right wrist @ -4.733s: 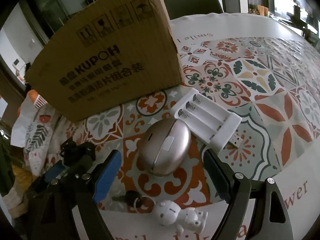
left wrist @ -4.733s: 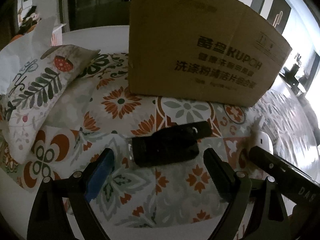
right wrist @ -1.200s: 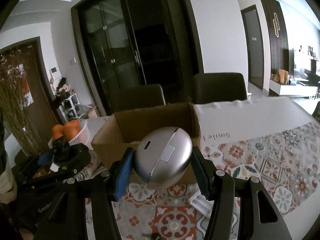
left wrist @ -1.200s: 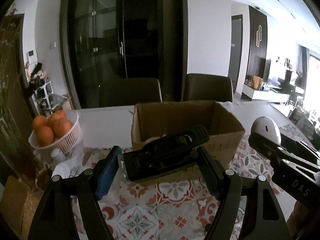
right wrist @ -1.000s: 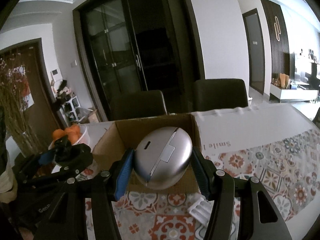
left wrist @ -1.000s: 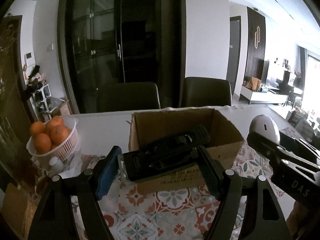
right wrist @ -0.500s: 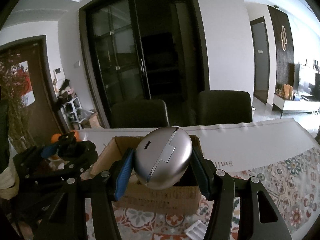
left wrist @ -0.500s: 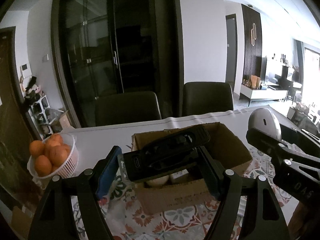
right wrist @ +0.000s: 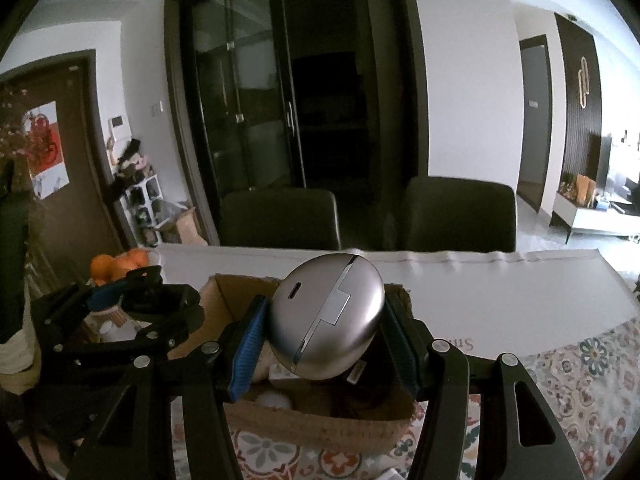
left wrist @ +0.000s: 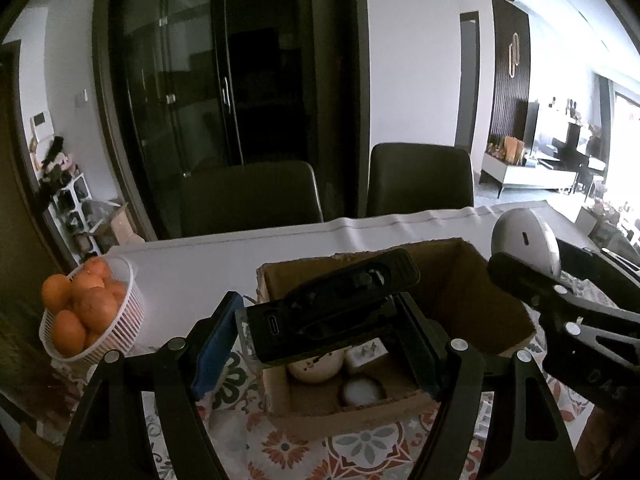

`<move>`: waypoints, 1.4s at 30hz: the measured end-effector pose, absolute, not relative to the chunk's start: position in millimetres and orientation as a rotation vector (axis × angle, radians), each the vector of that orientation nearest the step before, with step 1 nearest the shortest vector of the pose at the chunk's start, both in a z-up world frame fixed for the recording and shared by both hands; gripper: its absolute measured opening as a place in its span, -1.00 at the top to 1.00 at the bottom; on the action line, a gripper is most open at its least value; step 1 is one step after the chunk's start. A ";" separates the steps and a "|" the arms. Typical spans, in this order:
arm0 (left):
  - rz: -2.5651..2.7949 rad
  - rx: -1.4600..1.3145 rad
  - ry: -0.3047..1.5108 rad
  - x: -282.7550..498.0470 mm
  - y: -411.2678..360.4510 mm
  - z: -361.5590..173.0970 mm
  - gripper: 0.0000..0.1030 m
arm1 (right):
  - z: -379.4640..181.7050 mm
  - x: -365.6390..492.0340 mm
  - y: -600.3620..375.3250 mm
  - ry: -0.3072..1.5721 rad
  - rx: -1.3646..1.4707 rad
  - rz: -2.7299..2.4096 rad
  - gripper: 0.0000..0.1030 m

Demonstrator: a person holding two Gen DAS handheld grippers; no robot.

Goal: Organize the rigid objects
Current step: 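Open both tools to drop the case and speaker into the box, then withdraw both tools and reach toward the white figurine and white charger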

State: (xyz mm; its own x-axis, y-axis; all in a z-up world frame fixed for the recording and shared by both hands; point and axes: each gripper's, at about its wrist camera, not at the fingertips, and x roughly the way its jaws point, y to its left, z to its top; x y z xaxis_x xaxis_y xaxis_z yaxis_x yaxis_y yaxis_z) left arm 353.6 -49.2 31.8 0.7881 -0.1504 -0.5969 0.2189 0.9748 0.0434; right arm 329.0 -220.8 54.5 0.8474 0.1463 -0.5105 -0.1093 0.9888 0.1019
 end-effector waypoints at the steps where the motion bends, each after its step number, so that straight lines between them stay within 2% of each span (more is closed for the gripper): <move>1: -0.199 0.113 0.638 355.3 -49.7 29.2 -0.47 | 52.4 333.8 -220.2 0.558 0.072 0.140 -0.12; 18: -0.193 0.154 0.764 383.8 -60.6 -5.6 -0.49 | 14.7 370.3 -227.8 0.698 0.091 0.161 -0.12; 21: -0.180 0.154 0.753 380.3 -60.9 -3.2 -0.57 | 12.7 372.4 -230.5 0.718 0.115 0.168 -0.26; 34: -0.166 0.139 0.682 346.5 -58.3 17.7 -0.75 | 34.1 342.2 -238.5 0.646 0.098 0.118 -0.32; 37: -0.164 0.126 0.675 335.0 -59.6 22.3 -0.84 | 41.2 329.6 -240.3 0.617 0.085 0.102 -0.38; 42: -0.166 0.126 0.659 316.7 -63.4 28.8 -0.86 | 54.5 307.6 -244.2 0.566 0.057 0.053 -0.44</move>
